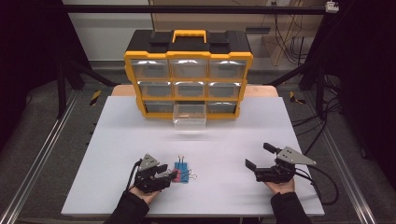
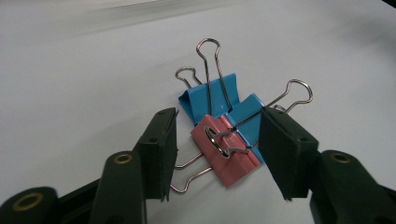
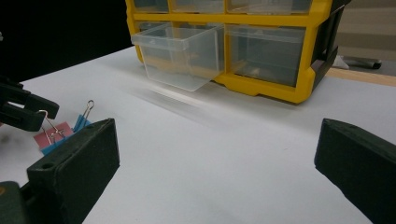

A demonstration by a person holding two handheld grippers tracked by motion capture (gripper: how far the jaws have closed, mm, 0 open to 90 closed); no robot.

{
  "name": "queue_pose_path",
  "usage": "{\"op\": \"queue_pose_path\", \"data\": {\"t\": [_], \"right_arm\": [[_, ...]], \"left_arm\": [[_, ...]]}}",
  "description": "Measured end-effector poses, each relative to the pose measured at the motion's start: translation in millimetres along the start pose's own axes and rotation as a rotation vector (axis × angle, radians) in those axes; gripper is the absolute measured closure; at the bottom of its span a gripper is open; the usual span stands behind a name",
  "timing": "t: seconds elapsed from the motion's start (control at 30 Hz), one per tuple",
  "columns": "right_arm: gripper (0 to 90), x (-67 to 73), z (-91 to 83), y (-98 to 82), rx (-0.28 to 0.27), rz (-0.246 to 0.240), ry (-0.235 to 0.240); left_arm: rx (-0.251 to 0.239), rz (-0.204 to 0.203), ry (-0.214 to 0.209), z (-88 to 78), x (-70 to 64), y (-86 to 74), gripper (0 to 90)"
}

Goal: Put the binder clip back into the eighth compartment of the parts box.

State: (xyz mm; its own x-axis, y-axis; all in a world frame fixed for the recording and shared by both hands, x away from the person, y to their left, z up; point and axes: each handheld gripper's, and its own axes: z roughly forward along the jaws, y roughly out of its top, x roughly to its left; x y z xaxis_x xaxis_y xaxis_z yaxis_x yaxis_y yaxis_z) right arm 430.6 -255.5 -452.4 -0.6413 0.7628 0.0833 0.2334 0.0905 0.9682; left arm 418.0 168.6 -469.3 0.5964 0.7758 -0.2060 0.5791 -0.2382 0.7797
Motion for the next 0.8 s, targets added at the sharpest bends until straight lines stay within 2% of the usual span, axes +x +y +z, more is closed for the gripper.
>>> {"op": "queue_pose_path", "data": {"t": [0.17, 0.47, 0.8], "right_arm": [[0.5, 0.0, -1.0, 0.1, 0.002, -0.005, -0.007], [0.5, 0.6, -0.8, 0.0, 0.002, 0.0, -0.006], [0.5, 0.7, -0.8, 0.1, 0.004, 0.002, -0.006]], "left_arm": [[0.011, -0.008, -0.006, 1.7, 0.3, -0.6, 56.5], [0.023, -0.015, -0.009, 3.5, 0.0, -0.8, 65.6], [0.03, -0.023, -0.013, 3.4, -0.2, 0.1, 70.6]]}}
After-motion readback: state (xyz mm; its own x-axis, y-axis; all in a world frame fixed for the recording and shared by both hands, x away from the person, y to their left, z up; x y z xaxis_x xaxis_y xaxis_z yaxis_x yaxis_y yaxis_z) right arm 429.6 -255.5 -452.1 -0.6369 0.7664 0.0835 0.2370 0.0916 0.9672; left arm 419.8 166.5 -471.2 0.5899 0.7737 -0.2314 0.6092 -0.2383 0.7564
